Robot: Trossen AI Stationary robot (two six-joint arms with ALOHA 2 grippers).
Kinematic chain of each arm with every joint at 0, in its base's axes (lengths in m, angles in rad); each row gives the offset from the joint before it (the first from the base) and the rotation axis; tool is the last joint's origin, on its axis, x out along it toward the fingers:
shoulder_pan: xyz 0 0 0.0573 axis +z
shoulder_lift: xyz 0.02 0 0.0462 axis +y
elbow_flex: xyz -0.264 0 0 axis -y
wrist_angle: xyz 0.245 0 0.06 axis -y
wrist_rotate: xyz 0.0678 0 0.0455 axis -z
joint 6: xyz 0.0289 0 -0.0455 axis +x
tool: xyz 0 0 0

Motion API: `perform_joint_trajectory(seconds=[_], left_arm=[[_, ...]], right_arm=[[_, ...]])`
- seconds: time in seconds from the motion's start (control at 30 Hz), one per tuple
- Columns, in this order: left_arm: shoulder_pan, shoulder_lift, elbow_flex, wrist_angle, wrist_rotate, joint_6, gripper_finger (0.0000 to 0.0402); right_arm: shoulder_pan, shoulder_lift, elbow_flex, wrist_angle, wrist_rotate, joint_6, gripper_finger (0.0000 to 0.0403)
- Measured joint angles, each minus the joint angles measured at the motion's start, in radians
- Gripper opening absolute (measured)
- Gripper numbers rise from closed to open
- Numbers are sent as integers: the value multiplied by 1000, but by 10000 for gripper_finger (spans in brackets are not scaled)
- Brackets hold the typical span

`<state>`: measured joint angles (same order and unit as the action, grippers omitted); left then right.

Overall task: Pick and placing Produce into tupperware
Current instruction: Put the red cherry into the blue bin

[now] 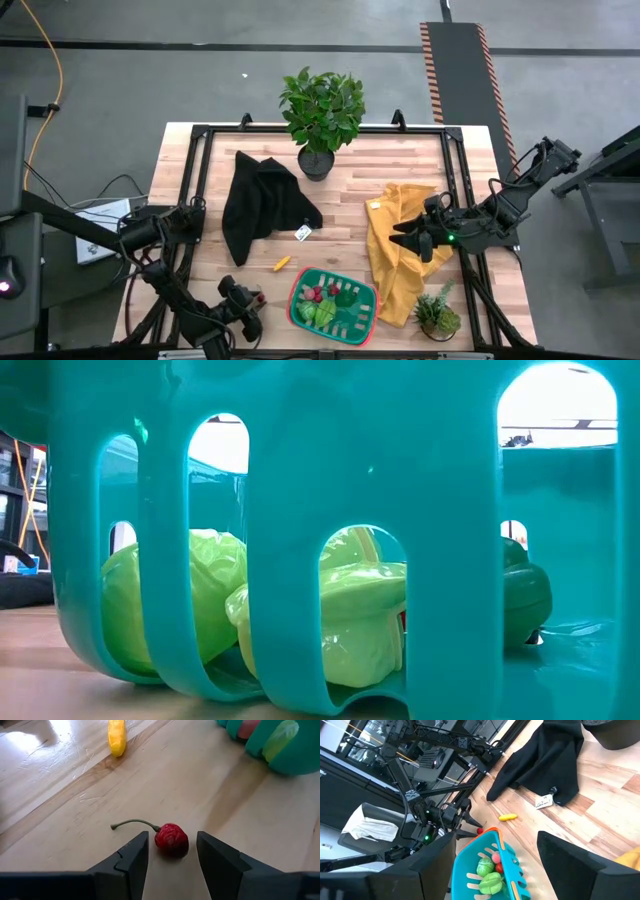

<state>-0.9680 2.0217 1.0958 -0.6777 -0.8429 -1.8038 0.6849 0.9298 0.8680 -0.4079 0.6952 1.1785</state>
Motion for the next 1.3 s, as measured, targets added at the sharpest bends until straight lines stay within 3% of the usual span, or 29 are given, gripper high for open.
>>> perform_joint_trajectory(seconds=[0.77, 1.3], left_arm=[[-1, 5, 0, 0, 9, -6, 154], [0, 5, 0, 0, 12, -6, 63]], right_arm=[[0, 0, 0, -7, -2, -8, 270], [0, 0, 0, -8, -4, -8, 270]])
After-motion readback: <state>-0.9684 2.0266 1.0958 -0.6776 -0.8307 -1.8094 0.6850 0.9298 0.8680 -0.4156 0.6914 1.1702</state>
